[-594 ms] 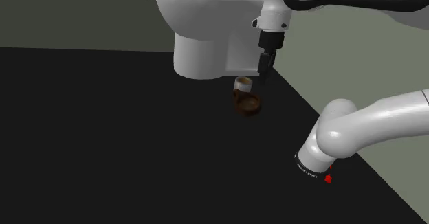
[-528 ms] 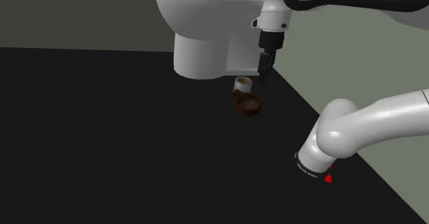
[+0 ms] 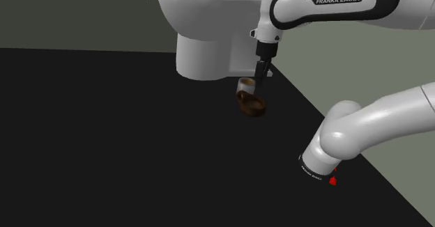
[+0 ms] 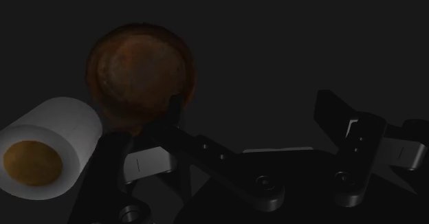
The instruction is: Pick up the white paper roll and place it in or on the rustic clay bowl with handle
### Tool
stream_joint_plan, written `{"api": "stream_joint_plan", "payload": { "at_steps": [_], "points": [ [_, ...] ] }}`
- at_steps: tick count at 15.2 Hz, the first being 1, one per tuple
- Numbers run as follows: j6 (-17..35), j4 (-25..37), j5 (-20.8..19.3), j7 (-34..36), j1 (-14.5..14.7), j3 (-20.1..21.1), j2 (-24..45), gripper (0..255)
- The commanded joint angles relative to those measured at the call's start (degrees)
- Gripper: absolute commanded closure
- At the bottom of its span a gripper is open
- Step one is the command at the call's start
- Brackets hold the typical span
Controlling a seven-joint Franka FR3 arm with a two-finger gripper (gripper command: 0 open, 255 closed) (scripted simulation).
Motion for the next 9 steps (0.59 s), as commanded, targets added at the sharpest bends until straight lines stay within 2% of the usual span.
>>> {"api": "stream_joint_plan", "payload": {
  "at_steps": [1, 9],
  "points": [
    [3.81, -0.57, -1.22, -1.65, -0.55, -1.16, 2.54, 0],
    [17.53, 0.92, -4.87, -8.7, -2.75, -6.61, 15.13, 0]
  ]
}}
